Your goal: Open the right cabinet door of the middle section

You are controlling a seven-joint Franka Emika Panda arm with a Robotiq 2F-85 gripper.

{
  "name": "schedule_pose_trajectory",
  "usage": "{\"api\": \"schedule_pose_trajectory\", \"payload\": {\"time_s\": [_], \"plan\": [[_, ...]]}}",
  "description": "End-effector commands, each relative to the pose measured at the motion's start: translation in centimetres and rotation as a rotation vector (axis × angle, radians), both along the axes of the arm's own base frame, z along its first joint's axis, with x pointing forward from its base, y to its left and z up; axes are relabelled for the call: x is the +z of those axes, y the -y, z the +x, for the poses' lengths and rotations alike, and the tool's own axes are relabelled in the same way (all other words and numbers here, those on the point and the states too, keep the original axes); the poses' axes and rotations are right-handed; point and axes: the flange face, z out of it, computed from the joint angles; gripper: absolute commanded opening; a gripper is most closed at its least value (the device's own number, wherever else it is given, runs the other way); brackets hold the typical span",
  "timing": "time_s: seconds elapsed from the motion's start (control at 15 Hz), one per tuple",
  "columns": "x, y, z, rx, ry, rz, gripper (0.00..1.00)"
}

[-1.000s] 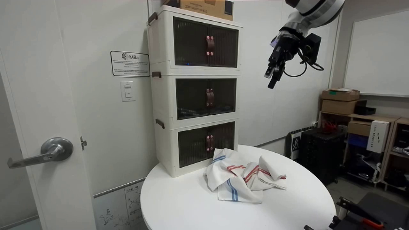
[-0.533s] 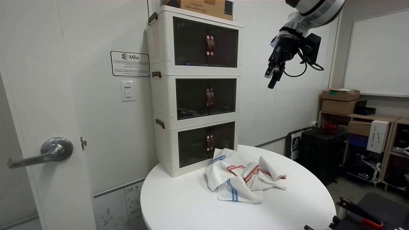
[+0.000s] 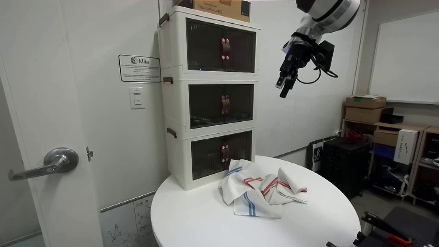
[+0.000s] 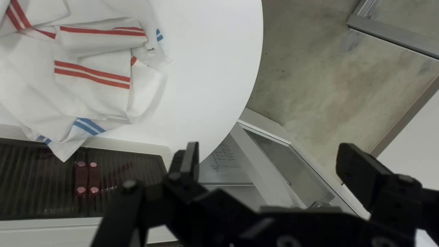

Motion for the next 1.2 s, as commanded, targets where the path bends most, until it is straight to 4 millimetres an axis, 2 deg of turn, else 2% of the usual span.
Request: {"api": "schedule_pose_trajectory", "payload": {"time_s": [0.0, 0.27, 0.67, 1.13], "plan": [[0.5, -0.7, 2.2, 0.008, 0.078, -0.022, 1.00], [-0.1, -0.2, 4.0, -0.026, 0.127, 0.021, 1.00], [-1.7, 1.4, 6.8, -0.007, 0.195, 0.183, 1.00], [-3.2, 2.8, 10.9, -0.007, 0.271, 0.219, 1.00]]}}
